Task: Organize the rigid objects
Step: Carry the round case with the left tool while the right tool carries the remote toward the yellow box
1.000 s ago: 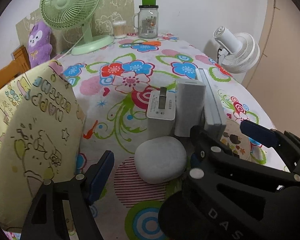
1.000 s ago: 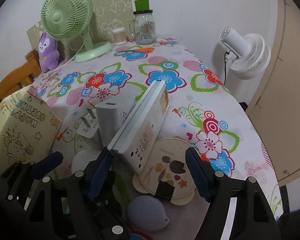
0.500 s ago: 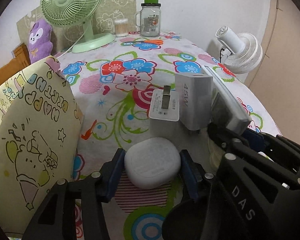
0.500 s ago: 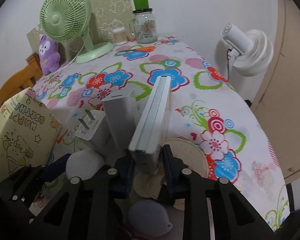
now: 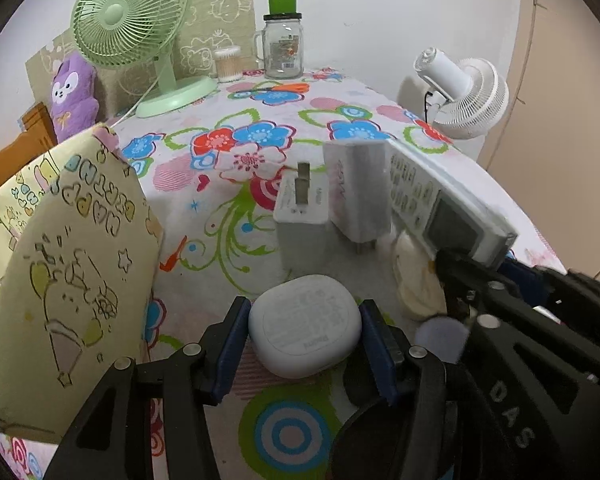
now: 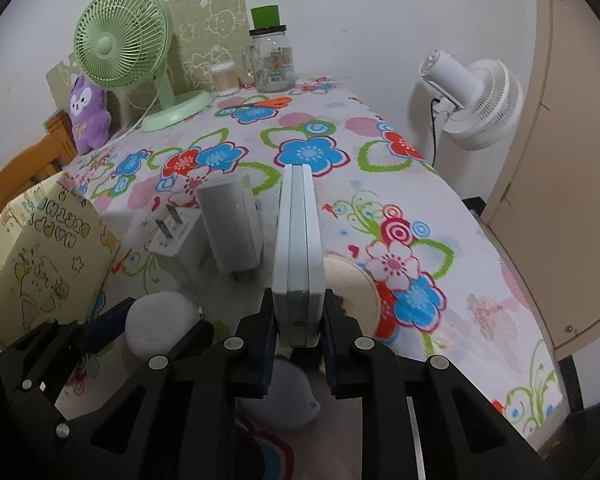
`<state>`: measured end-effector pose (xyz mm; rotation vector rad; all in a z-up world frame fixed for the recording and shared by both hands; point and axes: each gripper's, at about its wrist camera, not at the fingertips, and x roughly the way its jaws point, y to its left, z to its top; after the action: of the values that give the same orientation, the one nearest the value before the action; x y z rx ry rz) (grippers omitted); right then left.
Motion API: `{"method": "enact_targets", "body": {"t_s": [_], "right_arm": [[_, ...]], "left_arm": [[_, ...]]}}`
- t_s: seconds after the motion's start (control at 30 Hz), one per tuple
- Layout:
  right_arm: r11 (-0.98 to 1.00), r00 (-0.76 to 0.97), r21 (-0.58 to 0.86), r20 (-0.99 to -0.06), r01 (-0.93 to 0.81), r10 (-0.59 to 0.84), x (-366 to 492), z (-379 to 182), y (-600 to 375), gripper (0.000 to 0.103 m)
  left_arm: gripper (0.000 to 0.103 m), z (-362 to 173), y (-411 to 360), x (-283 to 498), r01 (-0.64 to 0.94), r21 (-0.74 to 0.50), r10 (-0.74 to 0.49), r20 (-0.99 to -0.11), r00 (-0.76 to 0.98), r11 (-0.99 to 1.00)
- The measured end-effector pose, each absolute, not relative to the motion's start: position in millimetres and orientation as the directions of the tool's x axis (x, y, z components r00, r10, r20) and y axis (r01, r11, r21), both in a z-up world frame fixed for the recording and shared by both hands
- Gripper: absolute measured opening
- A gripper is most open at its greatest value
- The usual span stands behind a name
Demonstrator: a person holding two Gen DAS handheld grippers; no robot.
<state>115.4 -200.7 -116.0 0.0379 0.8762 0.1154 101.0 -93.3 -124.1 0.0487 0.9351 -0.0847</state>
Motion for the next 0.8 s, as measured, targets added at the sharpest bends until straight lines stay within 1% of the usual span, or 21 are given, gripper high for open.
{"method": "enact_targets", "body": {"t_s": [0.07, 0.2, 0.43, 0.47, 0.5, 0.53, 0.57, 0.73, 0.77, 0.8], "right_arm": [[0.995, 0.635, 0.062, -0.766, -0.084, 0.101, 111.1, -115.0, -202.0, 0.023], [0.994, 0.625, 0.075, -0.773, -0.080, 0.109, 111.7, -116.3, -204.3, 0.025], [0.993, 0.601, 0.079, -0.791, -0.086, 0.115, 131.2, -124.7, -196.7, 0.027], [0.993, 0.597, 0.076, -0.794, -0.087, 0.114, 134.0, -126.2, -195.2, 0.031], [0.994, 0.601, 0.069, -0.792, -0.087, 0.108, 137.4, -126.9, -193.1, 0.041], [0.994, 0.605, 0.059, -0.790, -0.087, 0.100, 139.7, -126.8, -191.1, 0.048], [0.995, 0.608, 0.048, -0.789, -0.087, 0.091, 142.2, -127.2, -189.7, 0.060], [0.994, 0.630, 0.070, -0.770, -0.080, 0.105, 152.3, -126.4, -189.2, 0.061], [0.994, 0.632, 0.078, -0.768, -0.075, 0.108, 154.1, -126.6, -189.8, 0.057], [0.994, 0.632, 0.083, -0.767, -0.077, 0.113, 155.4, -126.5, -189.2, 0.042]], "left_arm": [[0.057, -124.3, -93.3, 99.5, 0.094, 0.008, -0.050, -0.802, 0.595, 0.996], [0.057, -124.7, -93.7, 99.8, 0.093, -0.002, -0.057, -0.804, 0.592, 0.996], [0.057, -124.5, -90.8, 109.3, 0.088, -0.016, -0.065, -0.808, 0.586, 0.996], [0.057, -124.5, -90.2, 111.1, 0.089, -0.018, -0.067, -0.808, 0.585, 0.996], [0.057, -124.3, -89.8, 112.7, 0.089, -0.022, -0.070, -0.809, 0.584, 0.996], [0.057, -124.2, -89.7, 113.7, 0.091, -0.025, -0.073, -0.809, 0.583, 0.996], [0.057, -124.5, -89.0, 115.4, 0.090, -0.027, -0.074, -0.809, 0.583, 0.996], [0.057, -125.9, -84.0, 123.9, 0.077, -0.039, -0.076, -0.812, 0.579, 0.996], [0.057, -126.0, -83.4, 124.6, 0.076, -0.041, -0.078, -0.812, 0.579, 0.996], [0.057, -126.1, -83.1, 125.0, 0.076, -0.043, -0.079, -0.811, 0.579, 0.996]]}}
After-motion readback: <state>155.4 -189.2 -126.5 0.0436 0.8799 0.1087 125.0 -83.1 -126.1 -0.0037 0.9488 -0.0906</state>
